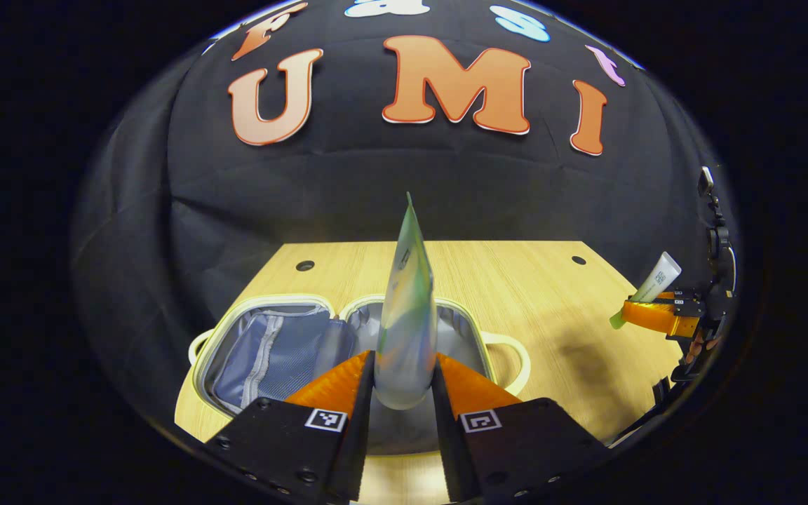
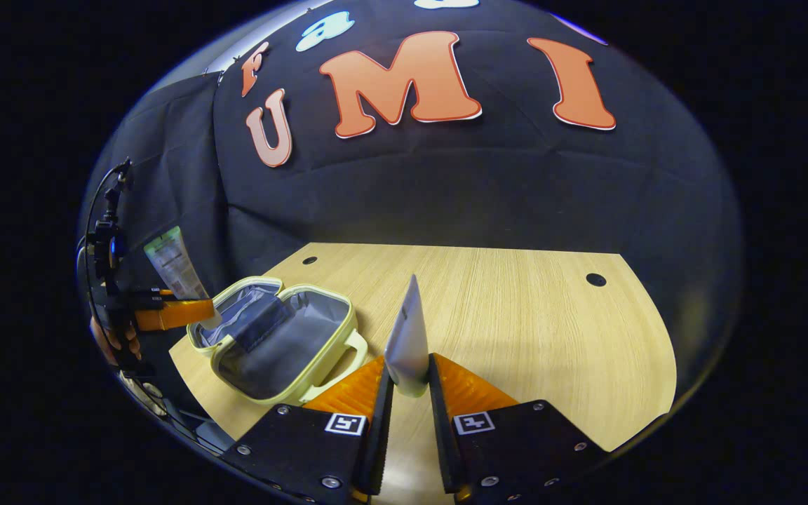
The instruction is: First open the suitcase, pack the skin care products into it, and then close the suitcase.
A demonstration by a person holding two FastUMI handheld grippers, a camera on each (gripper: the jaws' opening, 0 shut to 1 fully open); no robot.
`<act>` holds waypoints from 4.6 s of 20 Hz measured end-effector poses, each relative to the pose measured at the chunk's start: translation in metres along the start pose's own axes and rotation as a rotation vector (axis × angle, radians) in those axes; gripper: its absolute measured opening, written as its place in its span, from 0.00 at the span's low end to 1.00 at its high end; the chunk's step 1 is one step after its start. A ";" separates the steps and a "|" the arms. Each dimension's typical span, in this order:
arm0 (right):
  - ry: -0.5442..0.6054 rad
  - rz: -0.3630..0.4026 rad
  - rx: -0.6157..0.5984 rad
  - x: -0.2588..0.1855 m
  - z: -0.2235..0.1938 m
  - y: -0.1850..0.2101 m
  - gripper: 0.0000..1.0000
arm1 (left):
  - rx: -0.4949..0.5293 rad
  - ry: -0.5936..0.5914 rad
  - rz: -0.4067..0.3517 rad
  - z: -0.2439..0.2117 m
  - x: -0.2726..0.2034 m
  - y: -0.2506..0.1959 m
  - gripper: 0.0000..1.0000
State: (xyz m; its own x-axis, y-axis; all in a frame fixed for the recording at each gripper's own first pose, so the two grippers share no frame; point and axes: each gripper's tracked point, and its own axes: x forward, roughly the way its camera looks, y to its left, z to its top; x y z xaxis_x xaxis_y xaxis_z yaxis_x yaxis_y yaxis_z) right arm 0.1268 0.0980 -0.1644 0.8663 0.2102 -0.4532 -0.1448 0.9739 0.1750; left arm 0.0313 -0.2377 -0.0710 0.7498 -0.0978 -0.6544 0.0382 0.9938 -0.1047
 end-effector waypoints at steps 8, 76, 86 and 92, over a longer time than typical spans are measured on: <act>0.035 -0.049 0.052 0.024 -0.008 0.081 0.31 | -0.052 0.231 -0.198 -0.059 0.053 0.029 0.45; 0.034 -0.247 0.034 0.045 0.049 0.109 0.86 | -0.987 0.147 -0.059 -0.039 0.020 0.360 0.89; 0.022 -0.240 0.015 0.052 0.055 0.100 0.86 | -0.616 0.082 -0.018 0.033 -0.020 0.350 0.07; -0.021 -0.244 -0.019 0.050 0.066 0.087 0.86 | -0.432 -0.043 -0.030 0.115 -0.075 0.313 0.06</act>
State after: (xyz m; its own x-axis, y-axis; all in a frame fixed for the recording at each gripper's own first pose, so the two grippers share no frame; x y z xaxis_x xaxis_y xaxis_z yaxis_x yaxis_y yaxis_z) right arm 0.1888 0.1877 -0.1137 0.8862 -0.0330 -0.4621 0.0613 0.9970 0.0463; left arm 0.0628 0.0869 0.0313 0.7797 -0.1152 -0.6154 -0.2123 0.8760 -0.4330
